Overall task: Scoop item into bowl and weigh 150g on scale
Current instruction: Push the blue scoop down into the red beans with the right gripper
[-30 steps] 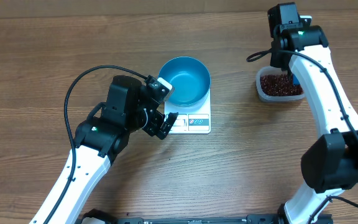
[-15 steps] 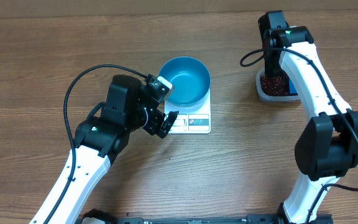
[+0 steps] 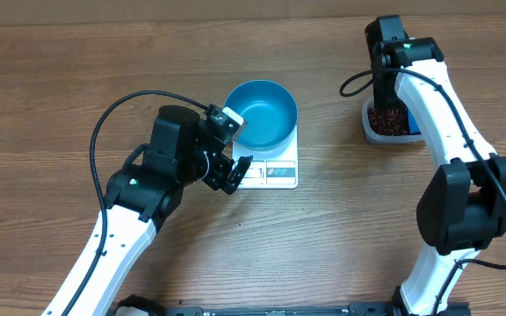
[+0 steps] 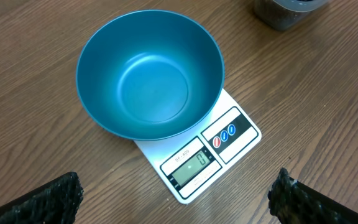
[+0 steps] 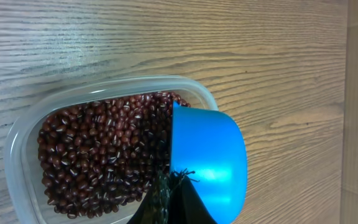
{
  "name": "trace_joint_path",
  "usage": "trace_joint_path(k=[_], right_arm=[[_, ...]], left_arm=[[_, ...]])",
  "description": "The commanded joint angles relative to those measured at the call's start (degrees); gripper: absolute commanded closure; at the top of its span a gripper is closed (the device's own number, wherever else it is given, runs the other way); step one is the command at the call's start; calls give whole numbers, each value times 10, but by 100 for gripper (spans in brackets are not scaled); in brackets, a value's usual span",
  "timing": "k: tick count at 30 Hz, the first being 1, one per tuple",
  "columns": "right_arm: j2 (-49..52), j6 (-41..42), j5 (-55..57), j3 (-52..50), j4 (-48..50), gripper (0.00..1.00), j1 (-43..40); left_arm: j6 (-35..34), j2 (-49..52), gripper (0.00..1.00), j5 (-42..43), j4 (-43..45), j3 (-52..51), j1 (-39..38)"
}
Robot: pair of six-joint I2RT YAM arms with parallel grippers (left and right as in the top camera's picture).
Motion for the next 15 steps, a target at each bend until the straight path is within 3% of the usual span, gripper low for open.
trace_joint_path(k=[1,15], right_arm=[[1,-19,-1,-14,9,96,-2],[2,-35,-27,-42,23,96,-2]], left_arm=[[-8,2,0,-1,3,14,-2],[-8,2,0,-1,2,14,-2]])
